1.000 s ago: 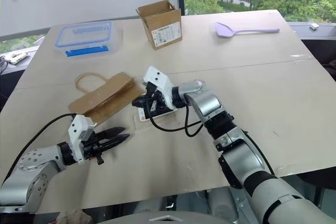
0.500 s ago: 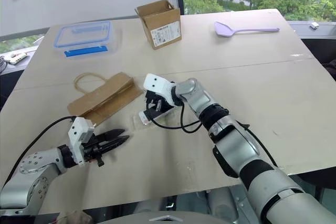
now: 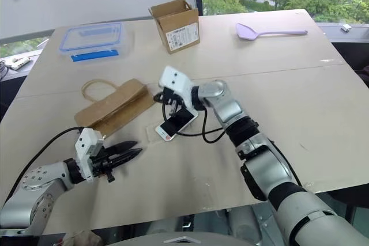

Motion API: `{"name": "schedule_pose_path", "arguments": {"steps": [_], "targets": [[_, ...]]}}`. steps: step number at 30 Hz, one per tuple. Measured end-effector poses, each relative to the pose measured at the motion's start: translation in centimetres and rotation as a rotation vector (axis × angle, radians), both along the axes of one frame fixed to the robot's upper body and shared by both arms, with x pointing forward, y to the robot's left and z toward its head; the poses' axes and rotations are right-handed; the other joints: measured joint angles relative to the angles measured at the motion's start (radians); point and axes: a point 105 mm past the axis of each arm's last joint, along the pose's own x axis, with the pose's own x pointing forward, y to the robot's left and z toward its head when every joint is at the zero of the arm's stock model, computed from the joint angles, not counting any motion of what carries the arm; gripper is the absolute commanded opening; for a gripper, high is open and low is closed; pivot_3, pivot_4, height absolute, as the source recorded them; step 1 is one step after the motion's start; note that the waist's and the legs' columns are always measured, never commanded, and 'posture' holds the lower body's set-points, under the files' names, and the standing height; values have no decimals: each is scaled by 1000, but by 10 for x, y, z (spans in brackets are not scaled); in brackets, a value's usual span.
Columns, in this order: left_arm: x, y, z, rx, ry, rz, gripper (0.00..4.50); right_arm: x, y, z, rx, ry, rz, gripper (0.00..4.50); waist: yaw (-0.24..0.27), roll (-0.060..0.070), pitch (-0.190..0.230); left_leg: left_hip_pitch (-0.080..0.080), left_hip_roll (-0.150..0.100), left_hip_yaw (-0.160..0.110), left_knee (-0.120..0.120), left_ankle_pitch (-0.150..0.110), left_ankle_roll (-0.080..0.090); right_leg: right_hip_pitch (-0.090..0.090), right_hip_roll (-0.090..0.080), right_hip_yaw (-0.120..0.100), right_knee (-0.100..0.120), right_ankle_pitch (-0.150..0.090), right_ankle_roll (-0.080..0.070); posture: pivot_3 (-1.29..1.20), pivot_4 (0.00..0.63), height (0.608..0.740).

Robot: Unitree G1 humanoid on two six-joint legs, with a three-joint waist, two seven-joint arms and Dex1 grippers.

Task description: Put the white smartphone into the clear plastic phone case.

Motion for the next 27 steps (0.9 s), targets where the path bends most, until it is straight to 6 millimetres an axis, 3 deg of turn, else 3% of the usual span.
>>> {"name": "schedule_pose_path", "arguments": {"steps": [2,5,7,9,13,18,23,27], "targets": [[2,-2,1,-3,-7,-3,1461,-4,-13,4,-14,-9,5,0,4,0,0,0,0,-1,1,0,0,1,0,-1,0,0,0,0,150,740],[7,-7,2,-11,-13,-15,1461,-8,-48,-19,-121,23,-25,0,6,-1,0,0,-1,-1,2,0,0,3,0,-2,-1,0,0,0,150,740],[13,-6,4,-11,-22,-11,1461,-19,-62,-40,-195,73,-4,0,2,-1,0,0,0,-1,2,0,0,2,0,-2,0,0,0,0,150,740],[17,-10,5,-1,-32,-25,1461,-28,-66,-46,-232,101,28,0,-4,-1,0,1,0,0,2,0,0,2,1,-1,1,0,0,0,150,740],[22,-13,5,8,-32,-35,1461,-40,-61,-45,-254,116,91,0,-5,-1,0,1,1,-1,3,0,0,2,2,-1,2,0,0,0,150,740],[26,-8,2,30,-19,-24,1461,-52,-41,-69,-310,174,173,0,-1,-2,1,1,0,-1,5,0,0,3,2,-1,2,0,0,0,150,740],[25,-4,4,46,-15,-28,1461,-54,-29,-90,-366,185,210,0,-1,-2,1,1,0,-1,5,0,0,3,2,-1,2,0,0,0,150,740],[22,1,-1,51,6,-17,1461,-50,-20,-87,-362,138,218,0,-1,-2,1,1,0,-1,5,0,0,3,2,-2,2,0,0,0,150,740]]}}
